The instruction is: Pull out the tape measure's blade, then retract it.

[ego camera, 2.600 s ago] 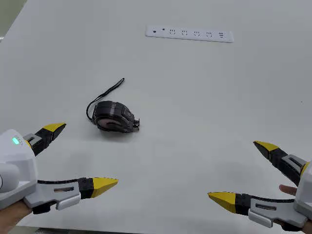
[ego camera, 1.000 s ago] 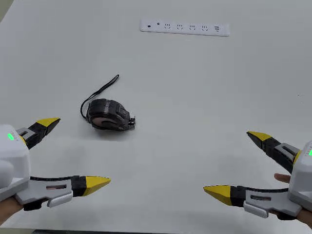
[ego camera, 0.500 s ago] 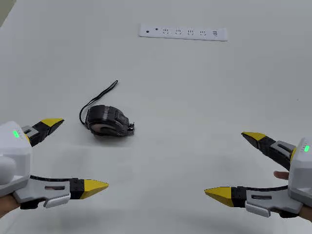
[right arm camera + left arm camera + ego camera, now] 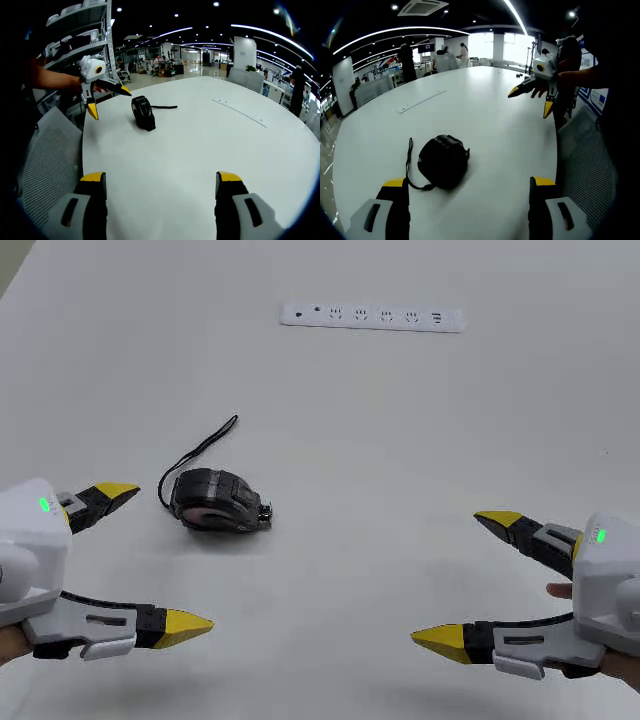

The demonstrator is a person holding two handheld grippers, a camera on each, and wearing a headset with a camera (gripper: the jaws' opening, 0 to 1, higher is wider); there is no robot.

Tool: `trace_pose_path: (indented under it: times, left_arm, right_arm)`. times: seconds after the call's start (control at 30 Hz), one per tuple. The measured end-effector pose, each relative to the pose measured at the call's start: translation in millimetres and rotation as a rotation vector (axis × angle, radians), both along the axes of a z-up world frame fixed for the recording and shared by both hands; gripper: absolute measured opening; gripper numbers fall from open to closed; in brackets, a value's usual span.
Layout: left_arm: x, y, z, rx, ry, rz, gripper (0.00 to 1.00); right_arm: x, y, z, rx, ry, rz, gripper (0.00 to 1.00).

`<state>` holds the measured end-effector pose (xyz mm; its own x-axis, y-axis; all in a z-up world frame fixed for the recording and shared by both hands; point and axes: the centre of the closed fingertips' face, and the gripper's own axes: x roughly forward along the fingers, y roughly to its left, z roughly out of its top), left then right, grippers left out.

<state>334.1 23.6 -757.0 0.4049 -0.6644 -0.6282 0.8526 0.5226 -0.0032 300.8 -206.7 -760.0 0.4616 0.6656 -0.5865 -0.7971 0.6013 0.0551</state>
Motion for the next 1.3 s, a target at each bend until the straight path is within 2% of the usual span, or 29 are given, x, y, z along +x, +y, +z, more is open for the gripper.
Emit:
trace_pose_path:
  times: [0.3,0.67,0.83,0.9,1.0,1.3]
  left_arm:
    - [12.6,-1.2,-3.3,0.025,0.001,-0.047,0.93]
    - [31.0,-2.0,-10.1,0.065,0.005,-0.12,0.88]
    - [36.2,-3.7,-13.5,0.077,0.008,-0.16,0.81]
    - [38.5,-3.7,-16.2,0.091,0.01,-0.174,0.8]
    - [40.1,-4.0,-20.5,0.109,0.01,-0.205,0.74]
    - [45.8,-5.4,-27.8,0.144,0.007,-0.263,0.65]
  right_arm:
    - [9.5,6.3,-3.1,-0.021,-0.008,0.046,0.89]
    - [28.1,25.3,-6.6,-0.026,-0.023,0.128,0.83]
    - [33.4,33.6,-10.3,-0.036,-0.028,0.165,0.79]
    - [35.9,36.8,-12.4,-0.058,-0.047,0.196,0.78]
    - [39.5,42.9,-15.3,-0.056,-0.048,0.218,0.75]
    - [49.7,60.1,-20.3,-0.062,-0.065,0.277,0.68]
